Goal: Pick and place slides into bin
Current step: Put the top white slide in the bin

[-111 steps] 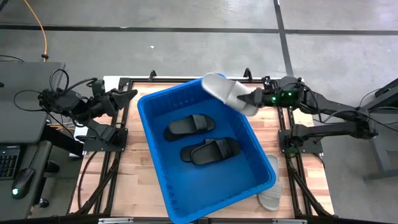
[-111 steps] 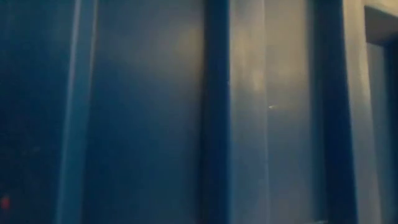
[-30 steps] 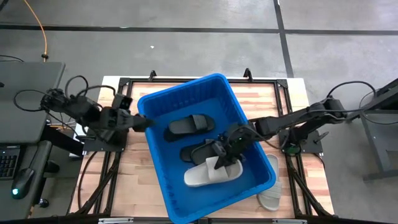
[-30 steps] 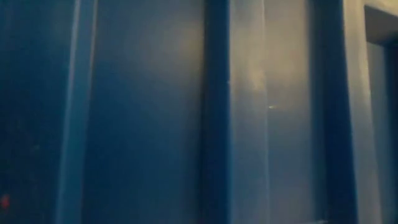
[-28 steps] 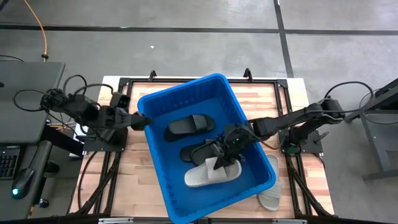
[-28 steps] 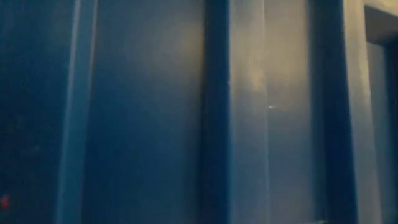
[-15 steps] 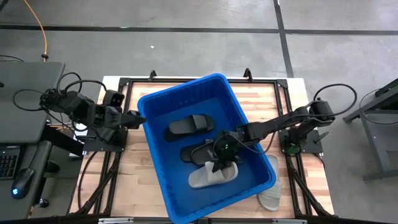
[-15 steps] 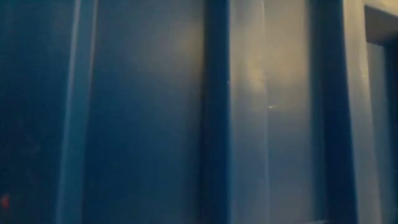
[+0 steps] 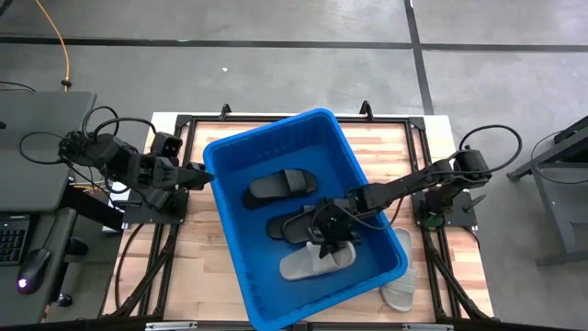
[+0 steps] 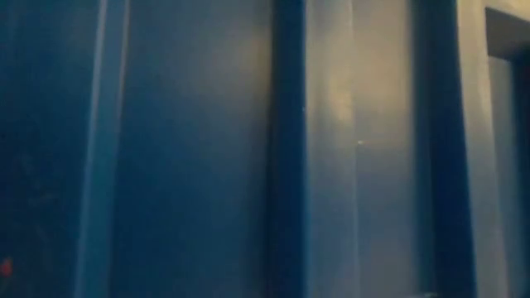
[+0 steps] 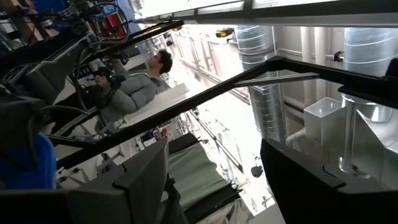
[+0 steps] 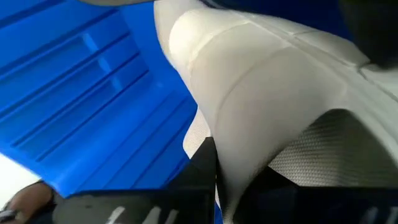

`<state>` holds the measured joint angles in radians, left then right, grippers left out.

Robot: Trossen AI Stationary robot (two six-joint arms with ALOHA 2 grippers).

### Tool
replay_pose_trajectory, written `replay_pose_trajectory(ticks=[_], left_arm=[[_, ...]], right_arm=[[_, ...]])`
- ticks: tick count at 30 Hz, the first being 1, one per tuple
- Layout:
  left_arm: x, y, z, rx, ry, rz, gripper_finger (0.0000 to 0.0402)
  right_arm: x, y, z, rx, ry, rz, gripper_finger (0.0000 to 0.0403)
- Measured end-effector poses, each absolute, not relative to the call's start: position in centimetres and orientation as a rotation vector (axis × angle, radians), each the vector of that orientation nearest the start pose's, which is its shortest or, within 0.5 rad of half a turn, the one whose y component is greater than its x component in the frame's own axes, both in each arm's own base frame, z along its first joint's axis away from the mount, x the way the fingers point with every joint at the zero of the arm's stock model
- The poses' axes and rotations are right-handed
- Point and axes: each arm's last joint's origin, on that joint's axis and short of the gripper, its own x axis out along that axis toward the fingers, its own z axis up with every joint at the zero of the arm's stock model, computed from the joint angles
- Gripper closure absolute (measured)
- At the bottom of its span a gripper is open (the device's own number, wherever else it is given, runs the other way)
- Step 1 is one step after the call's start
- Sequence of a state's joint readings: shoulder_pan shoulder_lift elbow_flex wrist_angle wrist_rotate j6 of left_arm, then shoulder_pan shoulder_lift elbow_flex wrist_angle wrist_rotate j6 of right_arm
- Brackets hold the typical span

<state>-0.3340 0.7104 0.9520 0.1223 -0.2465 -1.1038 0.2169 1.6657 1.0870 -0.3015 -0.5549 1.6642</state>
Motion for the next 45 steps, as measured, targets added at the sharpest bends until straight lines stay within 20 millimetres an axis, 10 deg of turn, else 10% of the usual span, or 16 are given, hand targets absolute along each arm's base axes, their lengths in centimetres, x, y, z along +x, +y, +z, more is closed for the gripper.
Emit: replay_pose_trajectory(ticks=[10,35,45], left_arm=[[12.8,-3.7,42.5,-1.170,-0.262,-0.254,0.0158],[10.4,-2.8,43.3,-1.128,-0.348,-0.254,0.0158],[10.5,-2.8,43.3,-1.109,-0.346,-0.249,0.0158]], right_arm=[[33.4,8.1,20.4,1.647,1.332,-0.212,0.0393],[32.8,8.7,19.7,1.737,1.482,-0.288,0.0134],[35.0,6.7,24.1,1.692,1.321,-0.265,0.0131]])
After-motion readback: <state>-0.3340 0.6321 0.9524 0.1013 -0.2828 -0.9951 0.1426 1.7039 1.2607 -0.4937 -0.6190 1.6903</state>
